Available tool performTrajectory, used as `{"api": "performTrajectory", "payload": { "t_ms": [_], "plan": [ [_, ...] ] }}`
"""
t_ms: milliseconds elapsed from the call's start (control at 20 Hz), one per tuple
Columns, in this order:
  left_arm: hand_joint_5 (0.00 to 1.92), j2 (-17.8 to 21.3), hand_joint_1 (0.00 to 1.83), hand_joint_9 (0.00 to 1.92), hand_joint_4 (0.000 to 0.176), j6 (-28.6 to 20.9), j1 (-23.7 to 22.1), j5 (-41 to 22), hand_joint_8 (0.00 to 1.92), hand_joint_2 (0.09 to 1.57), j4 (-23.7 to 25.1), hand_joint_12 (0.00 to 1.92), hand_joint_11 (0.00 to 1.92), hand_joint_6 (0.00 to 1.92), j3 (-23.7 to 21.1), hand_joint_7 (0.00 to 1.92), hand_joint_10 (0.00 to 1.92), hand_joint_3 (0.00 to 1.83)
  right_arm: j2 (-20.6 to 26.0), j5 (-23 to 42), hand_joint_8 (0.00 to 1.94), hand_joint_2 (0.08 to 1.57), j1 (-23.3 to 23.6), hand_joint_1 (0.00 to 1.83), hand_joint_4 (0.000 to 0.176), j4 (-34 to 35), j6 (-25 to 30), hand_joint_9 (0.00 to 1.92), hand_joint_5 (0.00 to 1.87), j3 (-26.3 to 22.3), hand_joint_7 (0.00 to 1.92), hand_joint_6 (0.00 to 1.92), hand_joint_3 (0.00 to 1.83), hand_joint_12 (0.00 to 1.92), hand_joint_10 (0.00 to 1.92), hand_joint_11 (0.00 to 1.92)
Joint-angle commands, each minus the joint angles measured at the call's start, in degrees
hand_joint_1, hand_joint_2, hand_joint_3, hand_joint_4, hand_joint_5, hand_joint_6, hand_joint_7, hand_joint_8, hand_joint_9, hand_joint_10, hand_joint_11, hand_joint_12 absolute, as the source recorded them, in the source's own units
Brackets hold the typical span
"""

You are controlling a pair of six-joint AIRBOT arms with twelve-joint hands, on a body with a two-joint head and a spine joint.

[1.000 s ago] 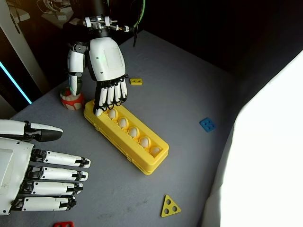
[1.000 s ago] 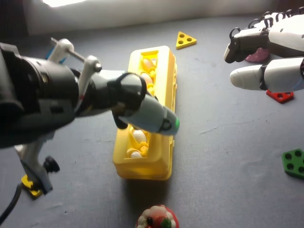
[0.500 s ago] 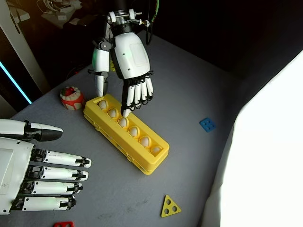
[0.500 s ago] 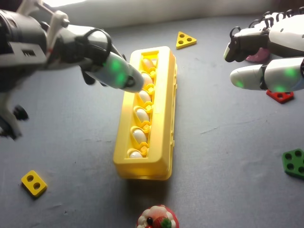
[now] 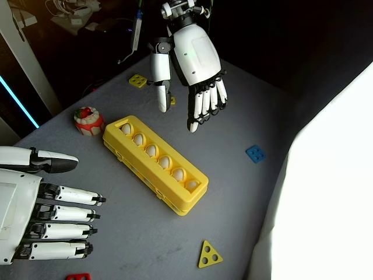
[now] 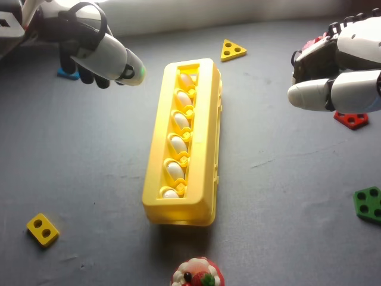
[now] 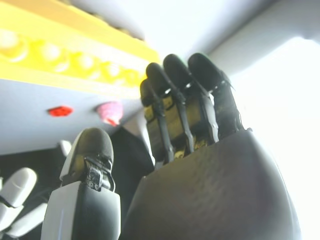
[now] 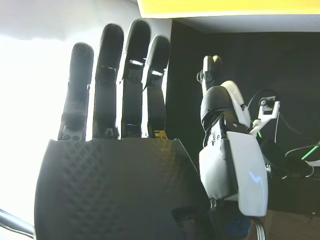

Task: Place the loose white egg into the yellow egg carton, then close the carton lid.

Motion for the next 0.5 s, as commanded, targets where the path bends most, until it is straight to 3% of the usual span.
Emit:
{"api": "performTrajectory", "payload": {
  "t_ms": [0, 50, 100, 150, 200, 250, 300, 350, 400, 450],
  "plan": [
    [0.77, 0.1, 0.33, 0.53, 0.000, 0.5, -1.1, -2.4, 1.05, 1.36, 2.4, 1.66, 0.30, 0.36, 0.0, 0.65, 1.24, 0.00, 0.6, 6.5, 1.09, 1.29, 0.8, 0.17, 0.000, -0.1, 0.1, 0.62, 0.74, -0.1, 0.80, 0.97, 0.00, 1.92, 1.46, 0.41],
    [0.82, 0.1, 0.30, 0.64, 0.000, 1.1, -1.5, -2.4, 1.20, 1.35, 2.4, 1.75, 0.40, 0.68, -0.1, 0.75, 1.37, 0.00, 0.6, 6.5, 1.22, 1.29, 0.8, 0.18, 0.000, -0.1, 0.1, 0.78, 0.85, -0.1, 0.94, 1.03, 0.00, 1.92, 1.50, 0.57],
    [0.82, 0.1, 0.30, 0.64, 0.000, 1.4, -1.8, -2.5, 1.20, 1.35, 2.4, 1.75, 0.40, 0.68, -0.2, 0.75, 1.37, 0.00, 0.6, 6.5, 1.22, 1.29, 0.8, 0.18, 0.000, -0.1, 0.1, 0.78, 0.85, -0.2, 0.94, 1.03, 0.00, 1.92, 1.50, 0.57],
    [0.83, 0.1, 0.27, 0.66, 0.000, 1.4, -2.0, -2.6, 1.26, 1.36, 2.4, 1.80, 0.43, 0.81, -0.2, 0.76, 1.44, 0.00, 0.6, 6.5, 1.27, 1.30, 0.8, 0.16, 0.000, -0.1, 0.1, 0.85, 0.85, -0.2, 0.98, 1.13, 0.00, 1.92, 1.51, 0.64],
    [0.84, 0.2, 0.21, 0.73, 0.000, 1.5, -2.2, -2.7, 1.38, 1.37, 2.4, 1.90, 0.54, 1.01, -0.1, 0.82, 1.59, 0.00, 0.6, 6.5, 1.46, 1.31, 0.8, 0.19, 0.000, -0.1, 0.1, 1.08, 0.92, -0.2, 1.13, 1.25, 0.00, 1.92, 1.76, 0.92],
    [0.90, 0.2, 0.15, 0.97, 0.000, 1.9, -2.5, -2.8, 1.51, 1.36, 2.4, 1.92, 0.81, 1.26, -0.1, 1.04, 1.76, 0.00, 0.6, 6.5, 1.63, 1.36, 0.8, 0.16, 0.000, -0.1, 0.1, 1.29, 1.06, -0.2, 1.27, 1.41, 0.01, 1.92, 1.91, 1.26],
    [0.94, 0.3, 0.13, 1.07, 0.000, 1.9, -2.6, -2.9, 1.50, 1.37, 2.4, 1.92, 0.92, 1.30, -0.1, 1.11, 1.76, 0.00, 0.6, 6.6, 1.71, 1.38, 0.8, 0.13, 0.000, -0.1, 0.1, 1.34, 1.10, -0.2, 1.30, 1.54, 0.01, 1.92, 1.92, 1.34],
    [0.94, 0.4, 0.13, 1.07, 0.000, 2.1, -2.6, -3.0, 1.50, 1.37, 2.4, 1.92, 0.92, 1.30, -0.1, 1.11, 1.76, 0.00, 0.6, 6.6, 1.71, 1.38, 0.8, 0.13, 0.000, -0.1, 0.1, 1.34, 1.10, -0.2, 1.30, 1.54, 0.01, 1.92, 1.92, 1.34],
    [0.97, 0.5, 0.10, 1.16, 0.000, 2.3, -2.6, -3.3, 1.54, 1.38, 2.4, 1.92, 1.04, 1.44, -0.2, 1.17, 1.78, 0.00, 0.6, 6.6, 1.82, 1.41, 0.8, 0.09, 0.000, -0.1, 0.0, 1.42, 1.17, -0.2, 1.37, 1.78, 0.00, 1.92, 1.92, 1.43],
    [1.00, 0.6, 0.13, 1.22, 0.000, 2.6, -2.6, -3.6, 1.58, 1.38, 2.4, 1.92, 1.13, 1.59, -0.2, 1.22, 1.81, 0.00, 0.6, 6.6, 1.89, 1.42, 0.8, 0.08, 0.068, -0.1, 0.0, 1.47, 1.22, -0.2, 1.42, 1.87, 0.00, 1.92, 1.92, 1.48]
  ]
}}
